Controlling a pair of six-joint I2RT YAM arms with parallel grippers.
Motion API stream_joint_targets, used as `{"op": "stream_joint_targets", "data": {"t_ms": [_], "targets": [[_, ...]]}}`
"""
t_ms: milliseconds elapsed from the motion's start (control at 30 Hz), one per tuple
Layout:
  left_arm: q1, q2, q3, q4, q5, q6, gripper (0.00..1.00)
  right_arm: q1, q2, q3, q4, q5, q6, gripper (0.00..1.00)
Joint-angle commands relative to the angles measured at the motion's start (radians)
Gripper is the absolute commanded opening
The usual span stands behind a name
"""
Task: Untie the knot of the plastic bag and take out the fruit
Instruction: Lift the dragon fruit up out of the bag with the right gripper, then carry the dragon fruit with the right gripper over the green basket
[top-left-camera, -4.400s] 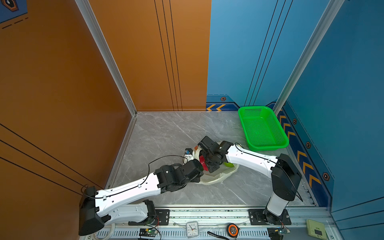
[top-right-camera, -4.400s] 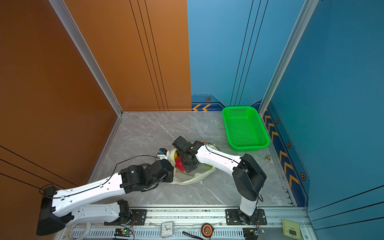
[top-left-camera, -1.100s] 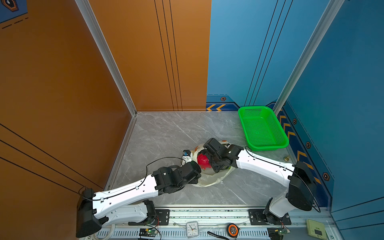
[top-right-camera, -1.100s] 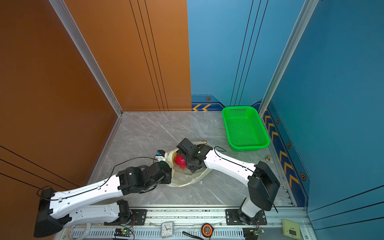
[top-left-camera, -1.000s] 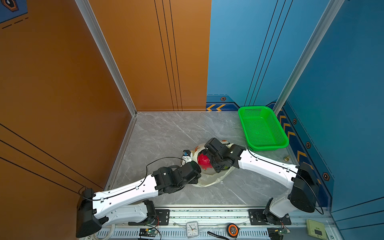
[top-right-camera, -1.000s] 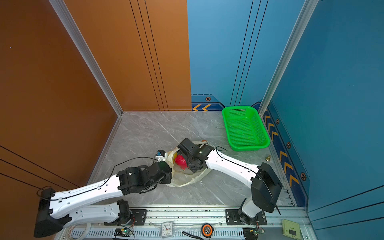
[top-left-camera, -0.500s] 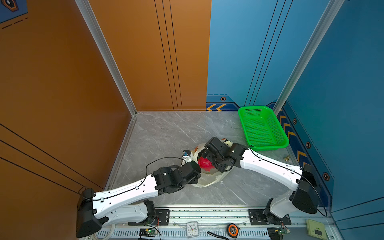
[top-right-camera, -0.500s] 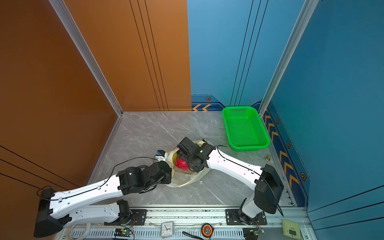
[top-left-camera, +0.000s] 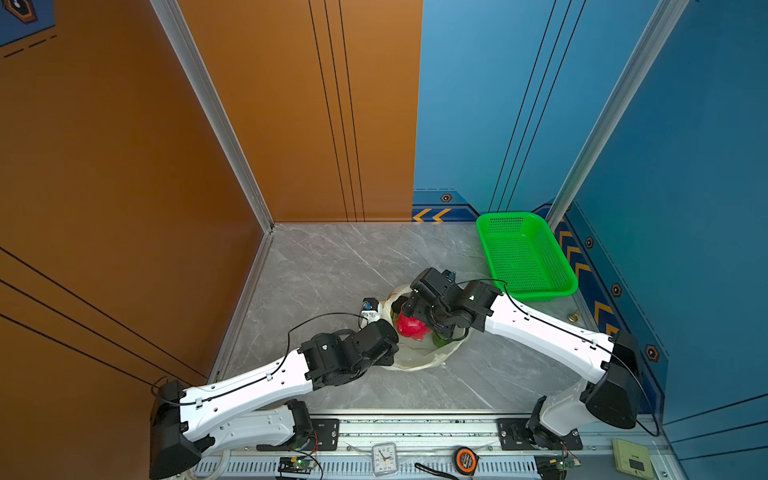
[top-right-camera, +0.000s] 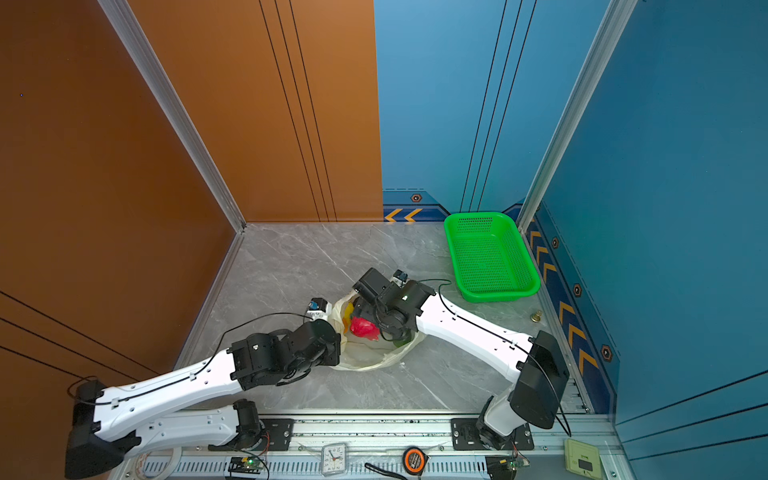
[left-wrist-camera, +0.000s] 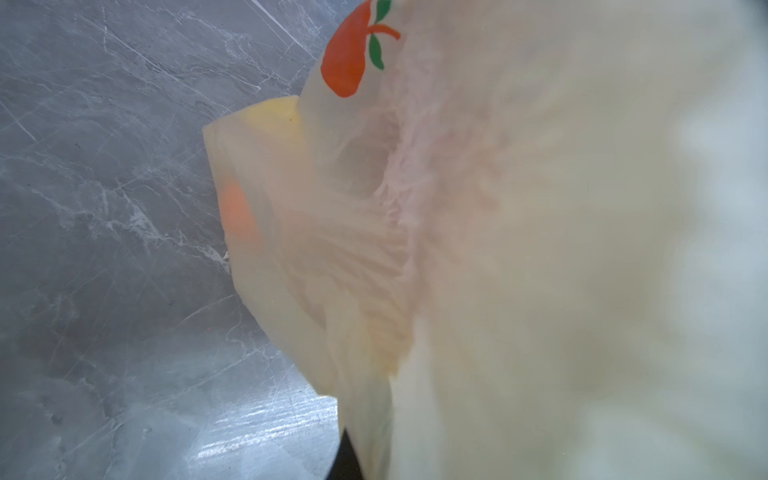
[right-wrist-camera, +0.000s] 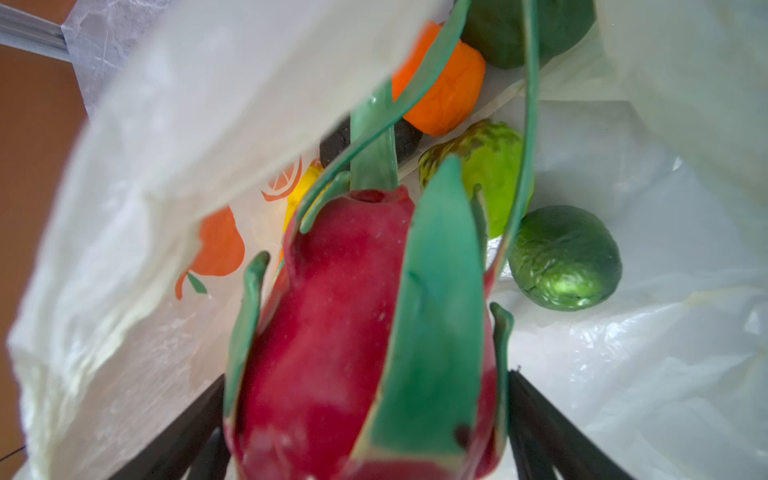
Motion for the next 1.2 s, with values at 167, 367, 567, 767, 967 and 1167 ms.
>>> {"op": "stream_joint_targets", "data": {"t_ms": [167,367,567,767,967,1167], "targets": [[0.029,-0.003,0.016,-0.038,0.027,0.043,0.0,0.021,-0.065,0.112,-0.07,-0.062,-0.142,0.08],[0.047,-0.005,0.019,-0.038,0.031,0.05,0.0,0.033,-0.096,0.129,-0.102,-0.089,-0.162,0.08],[0.066,-0.016,0.021,-0.048,0.032,0.057,0.0,0.032,-0.119,0.157,-0.119,-0.11,-0.176,0.07],[0.082,-0.017,0.021,-0.051,0.045,0.065,0.0,0.028,-0.12,0.238,-0.153,-0.127,-0.189,0.07],[0.083,-0.004,0.034,-0.051,0.048,0.073,0.0,0.003,-0.114,0.305,-0.157,-0.169,-0.191,0.07],[0.084,0.007,0.047,-0.05,0.047,0.082,0.0,-0.013,-0.082,0.401,-0.155,-0.208,-0.194,0.07]]}}
